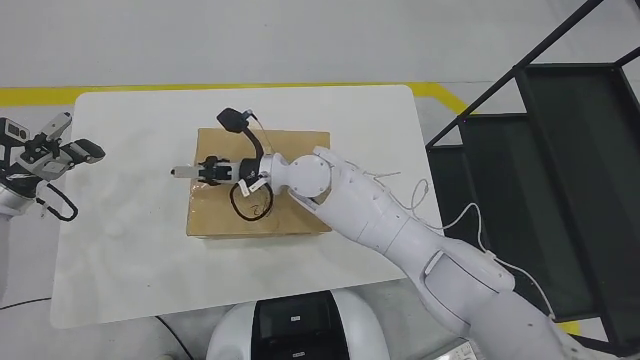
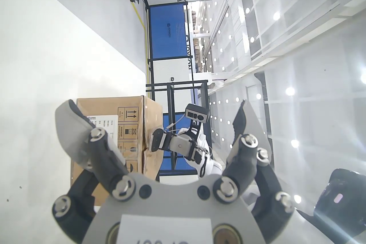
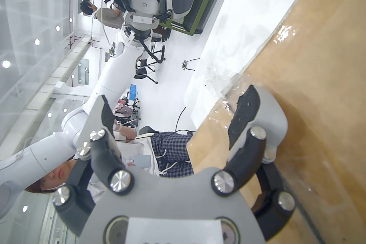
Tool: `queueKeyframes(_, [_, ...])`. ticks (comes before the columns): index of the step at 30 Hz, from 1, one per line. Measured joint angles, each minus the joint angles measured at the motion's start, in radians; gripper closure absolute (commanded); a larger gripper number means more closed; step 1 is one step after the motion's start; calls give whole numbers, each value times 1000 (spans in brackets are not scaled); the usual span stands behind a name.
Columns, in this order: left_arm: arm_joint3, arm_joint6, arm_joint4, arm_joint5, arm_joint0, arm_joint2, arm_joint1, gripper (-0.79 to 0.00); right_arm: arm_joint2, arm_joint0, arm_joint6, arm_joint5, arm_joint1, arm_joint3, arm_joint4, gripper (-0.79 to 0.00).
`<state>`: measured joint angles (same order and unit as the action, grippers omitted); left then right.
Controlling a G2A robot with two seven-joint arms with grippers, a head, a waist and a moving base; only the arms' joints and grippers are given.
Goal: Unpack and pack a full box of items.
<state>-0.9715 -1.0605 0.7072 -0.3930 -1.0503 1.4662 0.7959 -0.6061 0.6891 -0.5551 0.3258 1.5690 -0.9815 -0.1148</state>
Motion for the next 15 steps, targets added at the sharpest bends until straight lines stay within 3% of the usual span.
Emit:
queueKeyframes(9, [0,0,0,0,0,0,0,-785,20,-45,-10,12,54,121,-64,-785])
queueKeyframes(15, [0,0,0,0,0,0,0,-785,-14,-52,-29,41,58,139,-85,-785])
